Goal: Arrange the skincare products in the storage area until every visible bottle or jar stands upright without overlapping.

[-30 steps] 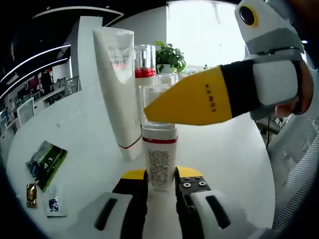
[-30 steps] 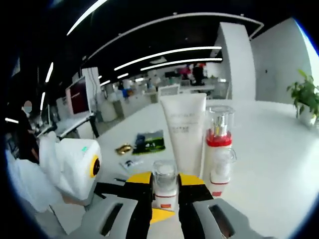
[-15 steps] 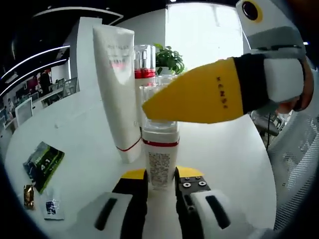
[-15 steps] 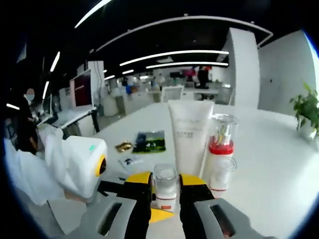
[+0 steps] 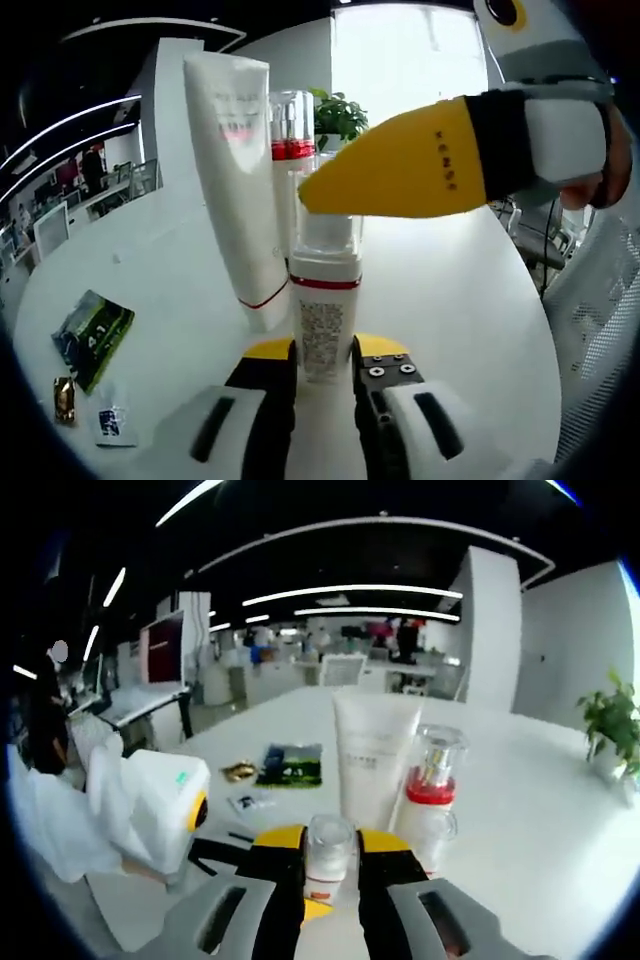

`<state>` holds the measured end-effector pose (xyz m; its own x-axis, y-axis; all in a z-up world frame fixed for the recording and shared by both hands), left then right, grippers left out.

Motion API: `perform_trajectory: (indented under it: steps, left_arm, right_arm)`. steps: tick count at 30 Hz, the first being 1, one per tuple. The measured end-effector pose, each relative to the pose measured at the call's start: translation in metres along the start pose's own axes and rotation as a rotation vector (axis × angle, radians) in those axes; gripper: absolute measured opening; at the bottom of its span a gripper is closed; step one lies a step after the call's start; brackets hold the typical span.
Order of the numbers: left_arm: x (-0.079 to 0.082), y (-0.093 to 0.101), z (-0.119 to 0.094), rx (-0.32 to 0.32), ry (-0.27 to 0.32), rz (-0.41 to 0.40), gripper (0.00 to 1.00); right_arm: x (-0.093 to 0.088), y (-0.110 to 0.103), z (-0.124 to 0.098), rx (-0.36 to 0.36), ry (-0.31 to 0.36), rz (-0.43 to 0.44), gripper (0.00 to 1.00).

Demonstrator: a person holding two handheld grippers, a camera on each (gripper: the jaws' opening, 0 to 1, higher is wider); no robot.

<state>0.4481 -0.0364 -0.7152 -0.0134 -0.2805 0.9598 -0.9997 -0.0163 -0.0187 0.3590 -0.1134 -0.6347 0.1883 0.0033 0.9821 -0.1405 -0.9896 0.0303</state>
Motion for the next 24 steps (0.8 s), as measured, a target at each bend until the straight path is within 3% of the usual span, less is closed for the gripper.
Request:
perform_trajectory:
  steps: [4, 5, 6, 9, 17, 24]
  left_arm:
    - [0.0, -0.002, -0.001, 0.031, -0.008, 0.008, 0.19]
    - [-0.001, -0.002, -0.002, 0.037, -0.01, 0.007, 0.2]
    - [-0.001, -0.002, -0.002, 0.04, -0.011, 0.004, 0.2]
    - [-0.001, -0.003, -0.002, 0.039, -0.014, 0.008, 0.19]
    - [-0.001, -0.001, -0.005, 0.029, -0.014, 0.001, 0.18]
    - [-0.005, 0.002, -0.01, 0.023, 0.007, 0.012, 0.18]
  right_arm:
    - [0.003, 0.002, -0.001, -0.008, 0.019, -0.003, 0.09]
    - [0.005, 0.001, 0.0, -0.018, 0.053, 0.007, 0.0]
    - [0.011, 0.004, -0.001, -0.03, 0.076, -0.053, 0.0]
    - [0.008, -0.001, -0.001, 0.0, 0.017, 0.026, 0.0]
    - [0.01, -0.004, -0.002, 0.013, 0.003, 0.025, 0.0]
    - [0.006, 0.018, -0.01, -0.081, 0.022, 0.19, 0.01]
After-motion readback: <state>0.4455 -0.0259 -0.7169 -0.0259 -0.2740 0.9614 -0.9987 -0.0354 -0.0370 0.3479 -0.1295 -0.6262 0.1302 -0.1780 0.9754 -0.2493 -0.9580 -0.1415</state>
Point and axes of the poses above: the point that each gripper's makers call its tool centre point, and the gripper's own axes: z roughly forward along the fingers, y roughly to its right, x roughly out of its top, the point moved 10 cm from there along -z, roughly backward along the fingers, and after that the axes turned 12 degrees about y, right-handed, at the moved point
